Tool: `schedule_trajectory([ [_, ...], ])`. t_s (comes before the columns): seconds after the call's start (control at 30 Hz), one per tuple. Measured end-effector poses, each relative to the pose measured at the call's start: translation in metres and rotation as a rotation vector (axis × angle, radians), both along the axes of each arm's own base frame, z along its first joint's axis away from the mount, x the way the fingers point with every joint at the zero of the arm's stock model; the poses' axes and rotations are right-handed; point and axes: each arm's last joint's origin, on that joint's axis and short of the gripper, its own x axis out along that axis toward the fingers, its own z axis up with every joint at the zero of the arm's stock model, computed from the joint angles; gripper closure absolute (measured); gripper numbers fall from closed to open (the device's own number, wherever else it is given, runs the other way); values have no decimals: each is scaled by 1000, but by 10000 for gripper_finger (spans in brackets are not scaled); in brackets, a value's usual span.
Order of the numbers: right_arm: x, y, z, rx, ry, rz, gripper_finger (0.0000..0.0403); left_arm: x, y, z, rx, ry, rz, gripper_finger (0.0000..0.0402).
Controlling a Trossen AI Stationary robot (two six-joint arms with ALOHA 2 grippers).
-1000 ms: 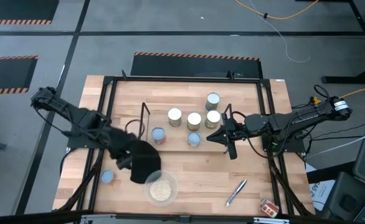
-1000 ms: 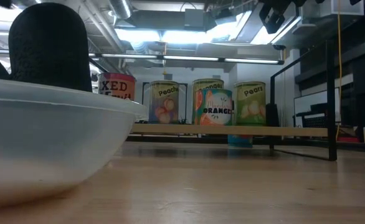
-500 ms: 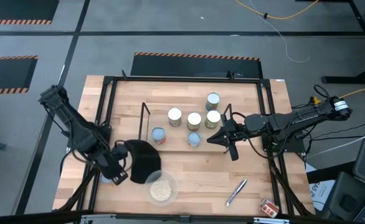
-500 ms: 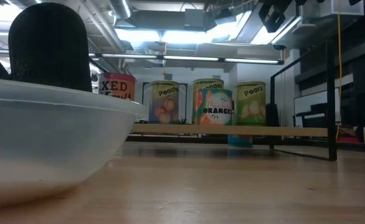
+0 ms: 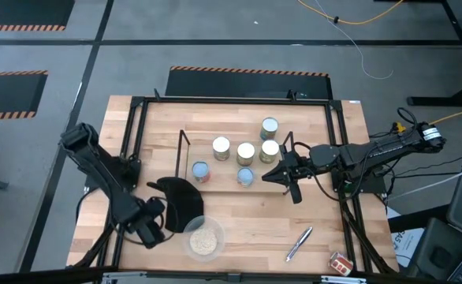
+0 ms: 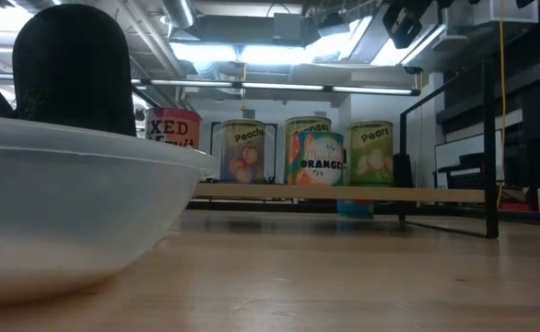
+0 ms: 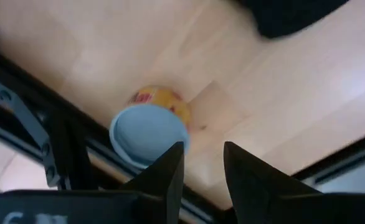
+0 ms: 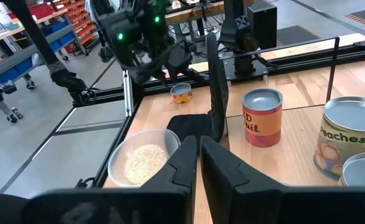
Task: Pick and place cans onto a shelf
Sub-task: Put the canned pineapple ring can on the shelf
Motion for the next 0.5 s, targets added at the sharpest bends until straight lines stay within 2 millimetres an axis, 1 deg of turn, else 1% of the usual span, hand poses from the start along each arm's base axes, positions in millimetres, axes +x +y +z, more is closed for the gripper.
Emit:
schedule_trajectory([
  [0.1,0,0,0,0,0,0,376,0,-8,-13,20,63,-16,296],
  [0.23,0,0,0,0,0,0,376,0,-13,-26,64,97,-9,296],
  [0.33,0,0,0,0,0,0,376,2,-14,-32,86,113,-6,296],
  [0.5,0,0,0,0,0,0,376,3,-15,-37,120,97,-3,296],
])
